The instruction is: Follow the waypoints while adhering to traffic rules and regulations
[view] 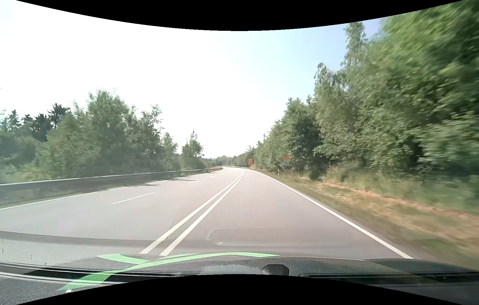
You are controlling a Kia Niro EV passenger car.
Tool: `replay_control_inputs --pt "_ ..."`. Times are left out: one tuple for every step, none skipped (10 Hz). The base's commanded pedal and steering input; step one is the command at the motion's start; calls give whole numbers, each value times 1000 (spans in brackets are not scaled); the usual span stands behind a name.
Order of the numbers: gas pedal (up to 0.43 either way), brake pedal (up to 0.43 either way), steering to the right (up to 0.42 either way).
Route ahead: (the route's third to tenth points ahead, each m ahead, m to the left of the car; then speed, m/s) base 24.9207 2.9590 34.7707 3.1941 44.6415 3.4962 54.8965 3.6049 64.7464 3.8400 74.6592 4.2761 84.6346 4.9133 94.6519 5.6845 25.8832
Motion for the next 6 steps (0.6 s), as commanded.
replay_control_inputs --pt "177 0 -3" --pt "177 0 -3" --pt "177 0 -3" --pt "169 0 -3" --pt "138 0 -3" --pt "138 0 -3"
